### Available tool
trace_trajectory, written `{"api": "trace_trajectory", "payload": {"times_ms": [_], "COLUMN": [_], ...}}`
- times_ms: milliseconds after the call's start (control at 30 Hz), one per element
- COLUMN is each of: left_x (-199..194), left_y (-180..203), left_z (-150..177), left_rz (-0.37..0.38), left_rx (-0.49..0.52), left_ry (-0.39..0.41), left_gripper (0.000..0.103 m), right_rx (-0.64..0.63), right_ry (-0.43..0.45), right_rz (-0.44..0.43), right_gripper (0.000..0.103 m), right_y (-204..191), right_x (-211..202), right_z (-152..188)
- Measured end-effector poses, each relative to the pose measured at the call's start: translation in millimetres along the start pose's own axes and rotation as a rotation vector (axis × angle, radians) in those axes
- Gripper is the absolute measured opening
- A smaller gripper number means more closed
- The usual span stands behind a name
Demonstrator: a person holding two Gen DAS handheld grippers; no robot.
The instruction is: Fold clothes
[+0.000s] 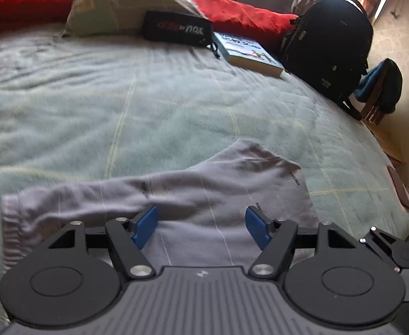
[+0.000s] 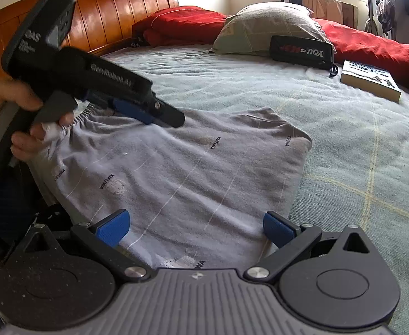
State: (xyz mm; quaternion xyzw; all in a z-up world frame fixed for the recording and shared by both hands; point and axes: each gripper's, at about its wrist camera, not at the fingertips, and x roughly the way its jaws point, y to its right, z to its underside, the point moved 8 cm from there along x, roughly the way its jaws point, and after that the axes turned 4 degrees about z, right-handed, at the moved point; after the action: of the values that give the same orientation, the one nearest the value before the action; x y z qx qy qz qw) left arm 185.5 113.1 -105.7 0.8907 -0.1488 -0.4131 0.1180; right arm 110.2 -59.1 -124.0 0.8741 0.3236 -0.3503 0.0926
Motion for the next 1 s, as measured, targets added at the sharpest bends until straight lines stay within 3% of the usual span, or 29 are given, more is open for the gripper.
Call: {"api": "trace_trajectory", "payload": {"times_ms": [300, 567, 767, 1000], "left_x": [-33, 13, -8, 40], "left_y": [28, 7, 24, 26], "left_z": [15, 9, -10, -28], "left_rz": [0.066, 0.041, 0.070, 0.145], "left_rx": [0.074, -0.008, 0.070, 0.008], "left_ry": [0.011, -0.030, 0.024, -0.067], "left_gripper": [0.071, 0.071, 0.072, 0.072], "right_rx": [-0.003, -0.001, 0.011, 0.025], "right_ry": [-0.004, -0.003, 0.003, 0.009], "right_rz": [0.004, 0.004, 0.003, 0.002], "right_gripper": [0.103, 0.103, 0.103, 0.103], "right_y": [0, 1, 2, 4], "right_x": [3, 2, 0, -3], "right_z": [1, 1, 0, -1]}}
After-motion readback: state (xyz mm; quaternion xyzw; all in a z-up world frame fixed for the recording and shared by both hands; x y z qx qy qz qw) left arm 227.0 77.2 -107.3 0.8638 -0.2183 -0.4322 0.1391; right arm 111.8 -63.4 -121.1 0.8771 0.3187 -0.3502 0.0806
